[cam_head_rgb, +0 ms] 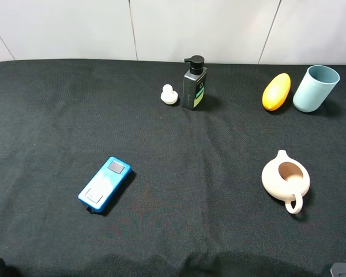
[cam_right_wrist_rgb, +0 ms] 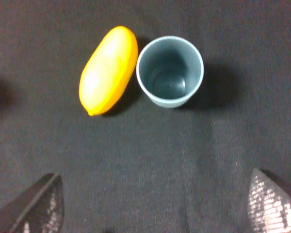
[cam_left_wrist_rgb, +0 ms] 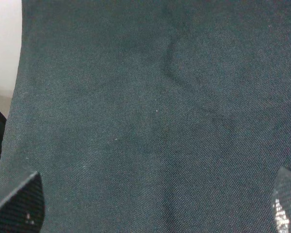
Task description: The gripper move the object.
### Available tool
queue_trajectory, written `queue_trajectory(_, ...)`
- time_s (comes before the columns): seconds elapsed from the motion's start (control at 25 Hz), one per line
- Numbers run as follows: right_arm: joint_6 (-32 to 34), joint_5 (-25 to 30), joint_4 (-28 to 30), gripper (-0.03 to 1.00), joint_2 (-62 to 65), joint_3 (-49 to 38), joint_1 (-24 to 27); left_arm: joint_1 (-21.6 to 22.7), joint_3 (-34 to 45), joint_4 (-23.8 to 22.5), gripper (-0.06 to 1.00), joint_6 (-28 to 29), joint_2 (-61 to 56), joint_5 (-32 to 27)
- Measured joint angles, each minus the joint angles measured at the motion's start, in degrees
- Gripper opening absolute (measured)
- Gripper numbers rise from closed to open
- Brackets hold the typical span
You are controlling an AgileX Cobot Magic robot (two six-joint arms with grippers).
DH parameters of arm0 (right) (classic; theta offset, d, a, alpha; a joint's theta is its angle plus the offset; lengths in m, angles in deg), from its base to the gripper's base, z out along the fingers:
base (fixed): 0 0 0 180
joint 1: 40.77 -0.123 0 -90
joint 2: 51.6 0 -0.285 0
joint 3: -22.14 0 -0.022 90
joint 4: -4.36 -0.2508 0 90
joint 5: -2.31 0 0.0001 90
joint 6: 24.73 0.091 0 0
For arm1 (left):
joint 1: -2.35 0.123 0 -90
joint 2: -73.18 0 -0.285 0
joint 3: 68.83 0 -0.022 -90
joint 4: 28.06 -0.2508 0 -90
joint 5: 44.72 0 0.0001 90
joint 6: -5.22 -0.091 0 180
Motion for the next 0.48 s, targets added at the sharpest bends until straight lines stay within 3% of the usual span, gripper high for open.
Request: queue_trajectory(0.48,0.0,0.1,-0.1,0.58,20.2,-15.7,0.0,0.0,0.0,0.0,0.99,0.0,0.0,0.0)
